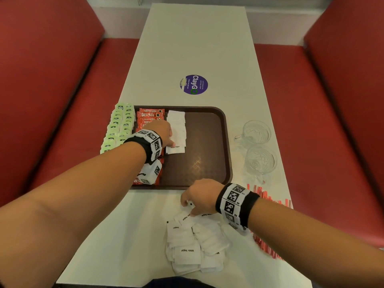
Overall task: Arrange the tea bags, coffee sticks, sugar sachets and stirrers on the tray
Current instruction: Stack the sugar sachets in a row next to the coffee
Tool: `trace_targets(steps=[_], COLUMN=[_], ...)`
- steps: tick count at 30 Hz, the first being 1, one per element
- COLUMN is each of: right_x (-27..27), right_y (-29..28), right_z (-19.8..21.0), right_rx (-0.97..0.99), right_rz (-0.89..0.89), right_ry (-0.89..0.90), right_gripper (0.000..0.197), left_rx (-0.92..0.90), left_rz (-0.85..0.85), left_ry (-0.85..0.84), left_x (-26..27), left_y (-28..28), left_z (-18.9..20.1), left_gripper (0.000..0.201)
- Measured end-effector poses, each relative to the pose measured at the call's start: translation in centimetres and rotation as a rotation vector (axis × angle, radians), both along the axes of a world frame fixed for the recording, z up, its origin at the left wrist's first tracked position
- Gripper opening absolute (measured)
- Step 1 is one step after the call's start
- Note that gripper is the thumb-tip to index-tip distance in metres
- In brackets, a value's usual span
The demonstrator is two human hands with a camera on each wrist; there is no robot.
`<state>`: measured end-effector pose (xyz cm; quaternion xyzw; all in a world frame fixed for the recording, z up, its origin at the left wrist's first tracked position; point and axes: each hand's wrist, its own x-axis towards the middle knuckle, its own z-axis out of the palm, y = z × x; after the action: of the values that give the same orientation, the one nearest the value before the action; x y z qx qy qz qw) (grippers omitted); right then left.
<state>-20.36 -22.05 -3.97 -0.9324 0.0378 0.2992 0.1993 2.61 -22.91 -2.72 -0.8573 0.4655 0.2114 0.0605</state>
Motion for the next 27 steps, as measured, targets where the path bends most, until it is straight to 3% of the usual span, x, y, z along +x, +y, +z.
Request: trace_targets(steps=[5,11,15,19,23,27], right_x=[0.0,0.2,-0.4,-2.0,-4.3,-6.2], right_y=[0.4,0.9,0.9,0.0,-1.5,-2.2], right_z=[-0.2,0.1,0.5,1.2,1.6,1.1], right_rx=[-0.001,-0.044,-0.045,0.041,0.132,0.206], right_rz=[-0.001,0.041,0.064,-0.11,-0.327,-0.488], right_ry=[0.027,0.049,0.034,-0.085,-0.19,-0.272], right_gripper=[0.025,0.015,0.006,0.011,0.011,0.038], left_rx=[-0.029,-0.254,-0.228,-0.001,0.12,0.113], left_rz=[0.019,0.022,-0.111,-0.323,-0.42,-0.464], left_ry=[-0.033,-0.015,0.1,0.174,0.217,0.303], left_x=[-0.3,-2.0,-4.7,-7.5,-9.9,-12.0], left_y=[0.2,2.6,6.4,10.3,12.9,14.3], left_z=[0.1,2.5,3.5,2.7,0.2,-1.5], left_gripper=[0.053,0.028,0.018,0.013,0.032,0.049])
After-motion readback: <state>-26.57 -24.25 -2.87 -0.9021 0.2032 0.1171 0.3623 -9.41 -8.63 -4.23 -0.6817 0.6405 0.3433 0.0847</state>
